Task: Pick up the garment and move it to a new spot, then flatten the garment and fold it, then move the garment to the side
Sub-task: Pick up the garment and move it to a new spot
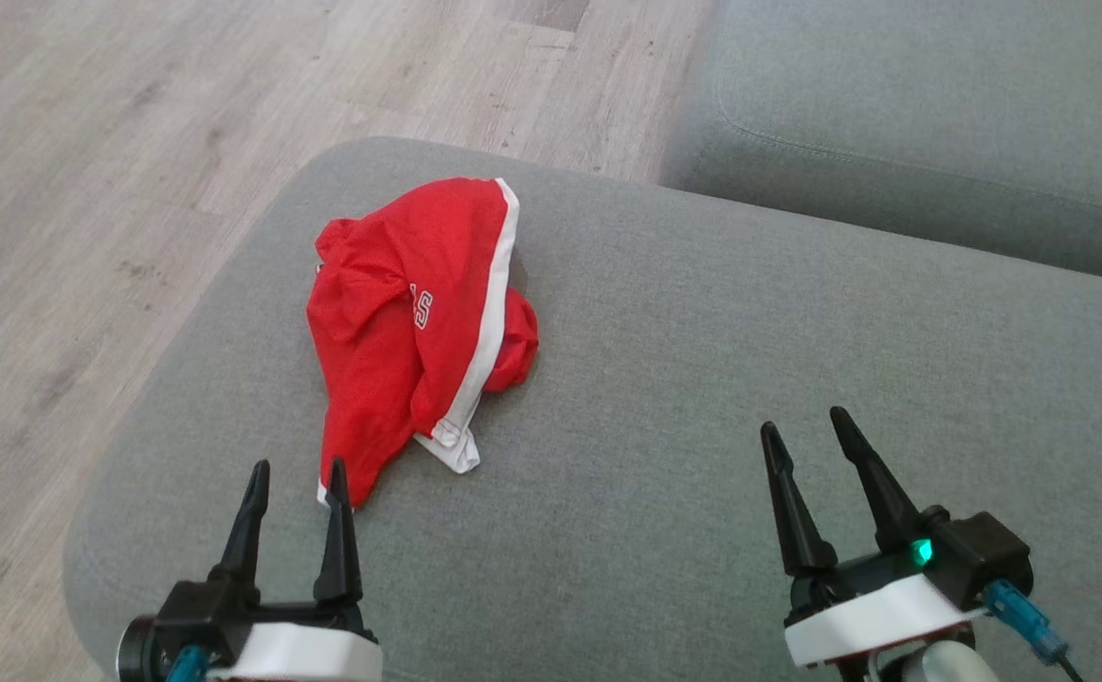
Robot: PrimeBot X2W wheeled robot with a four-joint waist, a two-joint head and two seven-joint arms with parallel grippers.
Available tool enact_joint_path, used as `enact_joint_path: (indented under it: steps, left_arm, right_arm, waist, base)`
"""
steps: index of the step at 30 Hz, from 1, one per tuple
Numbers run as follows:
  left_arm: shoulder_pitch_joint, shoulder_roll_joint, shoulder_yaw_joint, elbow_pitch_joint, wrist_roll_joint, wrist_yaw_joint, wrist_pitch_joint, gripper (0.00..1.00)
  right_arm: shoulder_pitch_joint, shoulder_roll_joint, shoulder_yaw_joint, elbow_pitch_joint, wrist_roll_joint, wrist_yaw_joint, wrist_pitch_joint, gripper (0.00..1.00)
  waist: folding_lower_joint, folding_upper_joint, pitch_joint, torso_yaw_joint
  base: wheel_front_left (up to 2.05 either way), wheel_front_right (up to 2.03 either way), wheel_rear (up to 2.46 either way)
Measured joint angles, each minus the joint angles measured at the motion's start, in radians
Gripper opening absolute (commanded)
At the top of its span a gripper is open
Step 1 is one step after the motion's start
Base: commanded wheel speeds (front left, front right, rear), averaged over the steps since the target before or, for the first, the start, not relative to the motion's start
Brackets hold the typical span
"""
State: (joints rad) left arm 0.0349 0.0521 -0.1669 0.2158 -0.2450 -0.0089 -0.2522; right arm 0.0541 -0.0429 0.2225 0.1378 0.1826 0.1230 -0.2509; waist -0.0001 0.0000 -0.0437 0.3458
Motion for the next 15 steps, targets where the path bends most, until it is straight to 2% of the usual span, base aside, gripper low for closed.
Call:
enact_joint_path:
  steps: [3, 8, 11, 15]
  left_arm:
    - [0.005, 0.000, 0.005, -0.001, 0.012, -0.002, 0.000, 1.00]
    - [-0.029, 0.024, 0.007, 0.016, 0.047, -0.041, 0.000, 1.00]
    - [-0.128, 0.062, 0.004, 0.062, 0.060, -0.066, 0.008, 1.00]
    - [-0.315, 0.117, -0.012, 0.138, 0.059, -0.098, 0.116, 1.00]
  right_arm:
    - [0.000, 0.000, 0.001, -0.001, 0.002, 0.000, 0.000, 1.00]
    - [-0.001, 0.000, 0.003, -0.003, -0.008, 0.000, 0.000, 1.00]
    - [-0.006, 0.000, 0.000, -0.008, -0.018, 0.000, 0.000, 1.00]
    - [-0.024, 0.000, -0.009, -0.012, -0.031, 0.000, 0.000, 1.00]
  waist:
    - [0.0000, 0.0000, 0.011, -0.004]
    - [0.0000, 0.0000, 0.041, -0.018]
    - [0.0001, 0.0000, 0.071, -0.032]
    - [0.0002, 0.0000, 0.118, -0.056]
  base:
    - [0.00, 0.00, 0.00]
    - [0.00, 0.00, 0.00]
    - [0.00, 0.00, 0.00]
    - [0.00, 0.00, 0.00]
